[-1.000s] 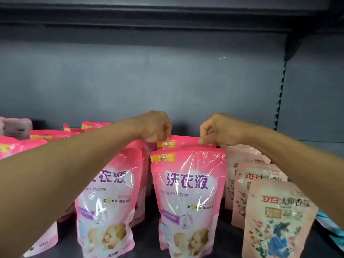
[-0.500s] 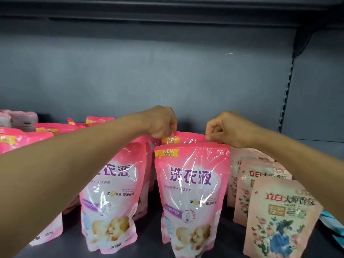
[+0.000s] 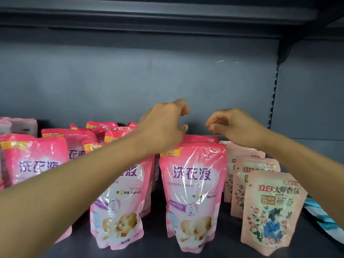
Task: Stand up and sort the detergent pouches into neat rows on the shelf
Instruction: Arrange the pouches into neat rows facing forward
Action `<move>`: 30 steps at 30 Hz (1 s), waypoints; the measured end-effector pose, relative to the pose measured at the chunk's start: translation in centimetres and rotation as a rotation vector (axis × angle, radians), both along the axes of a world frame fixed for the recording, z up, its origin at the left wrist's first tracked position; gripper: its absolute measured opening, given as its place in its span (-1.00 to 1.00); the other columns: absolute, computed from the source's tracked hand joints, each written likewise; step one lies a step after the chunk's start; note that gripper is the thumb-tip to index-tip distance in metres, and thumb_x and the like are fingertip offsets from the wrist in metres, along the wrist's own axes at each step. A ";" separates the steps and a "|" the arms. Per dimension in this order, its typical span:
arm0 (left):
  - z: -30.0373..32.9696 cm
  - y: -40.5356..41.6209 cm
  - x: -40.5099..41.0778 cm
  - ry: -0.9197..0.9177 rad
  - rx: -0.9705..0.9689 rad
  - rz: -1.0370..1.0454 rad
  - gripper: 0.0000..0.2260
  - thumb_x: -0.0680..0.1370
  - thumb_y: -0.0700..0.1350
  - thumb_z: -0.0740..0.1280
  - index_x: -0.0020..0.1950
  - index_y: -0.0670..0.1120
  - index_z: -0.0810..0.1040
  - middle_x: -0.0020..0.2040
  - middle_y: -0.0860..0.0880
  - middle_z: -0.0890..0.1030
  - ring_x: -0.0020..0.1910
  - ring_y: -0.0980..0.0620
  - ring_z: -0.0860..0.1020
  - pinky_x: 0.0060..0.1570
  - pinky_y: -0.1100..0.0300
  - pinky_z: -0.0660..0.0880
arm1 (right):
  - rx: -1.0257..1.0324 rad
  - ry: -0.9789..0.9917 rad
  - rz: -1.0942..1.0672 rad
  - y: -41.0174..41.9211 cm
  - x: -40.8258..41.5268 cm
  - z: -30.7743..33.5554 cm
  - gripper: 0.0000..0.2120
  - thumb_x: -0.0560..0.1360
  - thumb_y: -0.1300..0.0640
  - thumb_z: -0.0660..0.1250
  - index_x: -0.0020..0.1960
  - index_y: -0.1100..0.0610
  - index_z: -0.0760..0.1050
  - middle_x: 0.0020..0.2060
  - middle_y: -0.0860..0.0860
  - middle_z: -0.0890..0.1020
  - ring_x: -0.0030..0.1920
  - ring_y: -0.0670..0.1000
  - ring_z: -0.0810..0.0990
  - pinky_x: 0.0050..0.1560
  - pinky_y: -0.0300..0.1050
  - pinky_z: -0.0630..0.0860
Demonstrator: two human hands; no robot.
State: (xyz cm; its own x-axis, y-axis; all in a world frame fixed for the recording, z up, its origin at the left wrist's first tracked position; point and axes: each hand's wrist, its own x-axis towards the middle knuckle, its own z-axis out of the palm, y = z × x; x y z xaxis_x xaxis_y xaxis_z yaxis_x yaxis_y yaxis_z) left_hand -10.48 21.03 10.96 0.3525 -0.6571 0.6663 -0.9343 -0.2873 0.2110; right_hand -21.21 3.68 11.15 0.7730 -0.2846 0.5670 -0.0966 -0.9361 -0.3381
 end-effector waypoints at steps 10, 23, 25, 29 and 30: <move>-14.3 2.8 -6.7 0.282 -0.352 -0.231 -0.27 0.39 -0.10 0.47 0.32 0.30 0.07 0.29 0.28 0.16 0.31 0.44 0.14 0.12 0.71 0.05 | 0.139 -0.057 0.082 2.1 -1.6 -2.5 -0.89 0.45 0.11 0.41 -0.13 0.16 0.63 -0.21 0.02 0.70 -0.12 0.03 0.66 0.07 0.02 0.56; -22.4 -2.2 -6.4 0.752 -0.375 0.003 0.18 0.11 0.22 0.56 0.42 0.30 -0.27 0.32 0.05 0.27 0.18 -0.07 0.50 0.10 0.00 0.53 | 0.230 -0.083 0.062 3.0 -1.2 -3.9 -0.87 0.51 0.19 0.33 -0.18 0.20 0.59 -0.32 0.10 0.65 -0.34 -0.02 0.51 -0.23 -0.14 0.46; -22.4 -1.9 -6.5 0.746 -0.348 0.040 0.16 0.14 0.21 0.56 0.40 0.28 -0.27 0.33 0.12 0.23 0.19 0.01 0.49 0.08 -0.01 0.53 | 0.233 -0.102 0.054 3.1 -1.1 -4.2 -0.86 0.52 0.18 0.32 -0.19 0.19 0.58 -0.35 0.12 0.64 -0.37 -0.02 0.49 -0.28 -0.17 0.45; -22.4 -1.5 -6.0 0.761 -0.276 0.082 0.09 0.21 0.13 0.56 0.39 0.27 -0.25 0.41 0.10 0.25 0.26 0.03 0.45 0.14 0.01 0.49 | 0.195 -0.162 0.029 3.1 -0.7 -4.6 -0.86 0.50 0.18 0.33 -0.24 0.15 0.57 -0.48 -0.07 0.54 -0.51 -0.19 0.40 -0.43 -0.39 0.35; -22.2 -1.5 -6.0 0.765 -0.259 0.091 0.07 0.23 0.11 0.56 0.40 0.25 -0.22 0.40 0.12 0.24 0.24 0.04 0.46 0.13 0.01 0.49 | 0.190 -0.178 0.031 3.1 -0.6 -4.7 -0.86 0.49 0.18 0.34 -0.24 0.14 0.57 -0.48 -0.09 0.54 -0.51 -0.20 0.40 -0.43 -0.40 0.36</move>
State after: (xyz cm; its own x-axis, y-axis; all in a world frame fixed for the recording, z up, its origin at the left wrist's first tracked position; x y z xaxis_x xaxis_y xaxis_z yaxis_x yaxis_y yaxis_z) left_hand -16.47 19.57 -11.27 0.8165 -0.4618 0.3465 -0.4800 -0.2094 0.8519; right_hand -21.84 6.74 6.45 0.6758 -0.3770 0.6334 0.0075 -0.8558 -0.5173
